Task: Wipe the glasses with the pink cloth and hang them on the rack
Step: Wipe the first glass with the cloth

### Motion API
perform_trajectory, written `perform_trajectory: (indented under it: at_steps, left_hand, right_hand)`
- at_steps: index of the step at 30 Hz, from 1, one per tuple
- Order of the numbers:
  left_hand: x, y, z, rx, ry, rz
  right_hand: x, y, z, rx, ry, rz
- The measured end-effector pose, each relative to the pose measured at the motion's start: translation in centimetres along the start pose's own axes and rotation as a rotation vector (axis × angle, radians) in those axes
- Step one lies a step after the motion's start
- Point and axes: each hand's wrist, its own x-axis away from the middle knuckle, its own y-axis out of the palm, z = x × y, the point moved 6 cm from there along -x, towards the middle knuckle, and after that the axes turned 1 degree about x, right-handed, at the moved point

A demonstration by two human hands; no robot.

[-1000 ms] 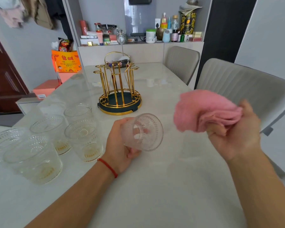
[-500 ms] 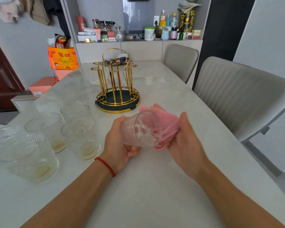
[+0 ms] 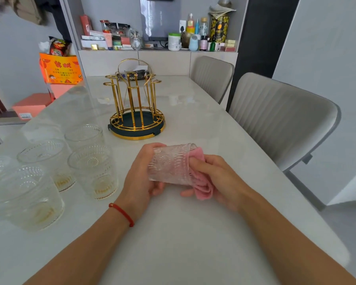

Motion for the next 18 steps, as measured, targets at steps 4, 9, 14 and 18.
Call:
perform_trajectory:
  at_steps: [4, 9, 14, 18]
  left_hand:
    - [-0.2, -0.4, 1.3, -0.247, -0.012, 0.16]
    - [0.3, -0.7, 0.5, -0.313, -0.247, 0.076]
    - [0.6, 0.3, -0.4, -0.176, -0.226, -0.071]
    - [0.6, 0.4, 0.0, -0.197, -0.199, 0.089]
  right_hand:
    - [0.5, 0.0, -0.4, 0.282, -0.143, 0.086]
    - [0.9, -0.9, -1.4, 0.479, -0.354, 0.252]
    - [0.3, -1.4, -0.3, 0.35, -0.196, 0.383]
    - [0.1, -1.3, 0.2, 0.4, -0.158, 0.29]
